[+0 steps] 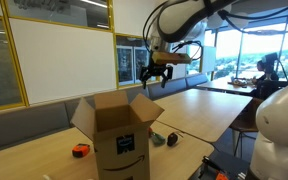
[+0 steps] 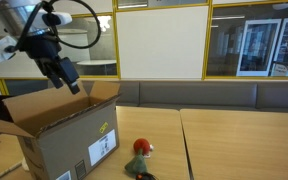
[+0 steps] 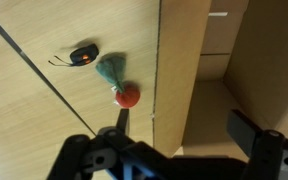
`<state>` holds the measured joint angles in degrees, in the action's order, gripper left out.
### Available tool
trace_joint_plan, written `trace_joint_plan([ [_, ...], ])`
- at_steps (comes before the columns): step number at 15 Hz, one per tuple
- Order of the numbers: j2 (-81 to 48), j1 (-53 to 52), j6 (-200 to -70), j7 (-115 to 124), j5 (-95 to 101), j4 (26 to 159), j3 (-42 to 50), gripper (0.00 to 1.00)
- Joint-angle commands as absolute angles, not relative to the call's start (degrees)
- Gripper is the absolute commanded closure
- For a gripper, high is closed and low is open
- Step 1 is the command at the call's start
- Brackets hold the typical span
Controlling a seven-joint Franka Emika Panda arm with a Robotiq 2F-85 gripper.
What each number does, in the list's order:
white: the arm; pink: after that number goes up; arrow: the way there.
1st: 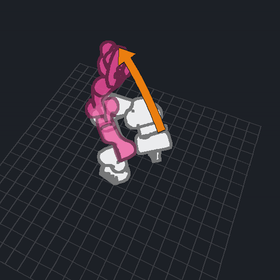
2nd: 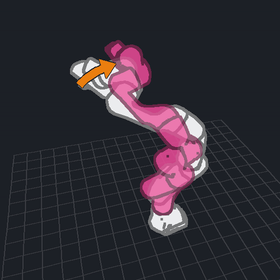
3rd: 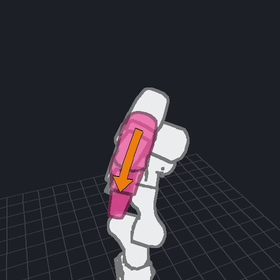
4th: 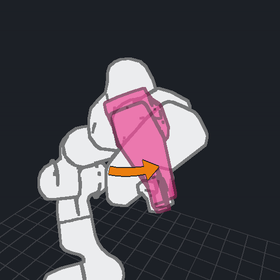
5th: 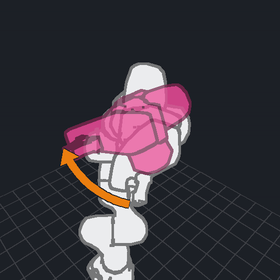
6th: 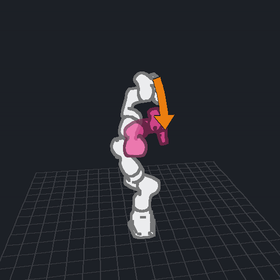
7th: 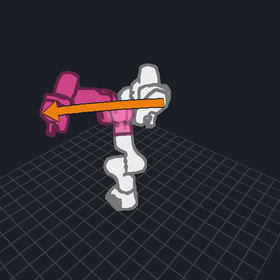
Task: Put the black measuring tape, radish, orange measuring tape and white rope inside the brown box
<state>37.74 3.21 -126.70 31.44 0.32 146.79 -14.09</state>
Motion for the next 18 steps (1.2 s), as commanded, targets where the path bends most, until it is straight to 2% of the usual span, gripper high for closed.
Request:
trace_joint_plan([
  [1, 37.5, 8.8, -129.1, 37.9, 2.9, 146.2, -13.5, 0.00],
  [8, 30.1, 17.3, -136.0, 56.7, 7.7, 147.9, -14.8, 0.00],
  [18, 13.6, 21.2, -143.2, 91.3, 18.5, 151.3, -10.3, 0.00],
])
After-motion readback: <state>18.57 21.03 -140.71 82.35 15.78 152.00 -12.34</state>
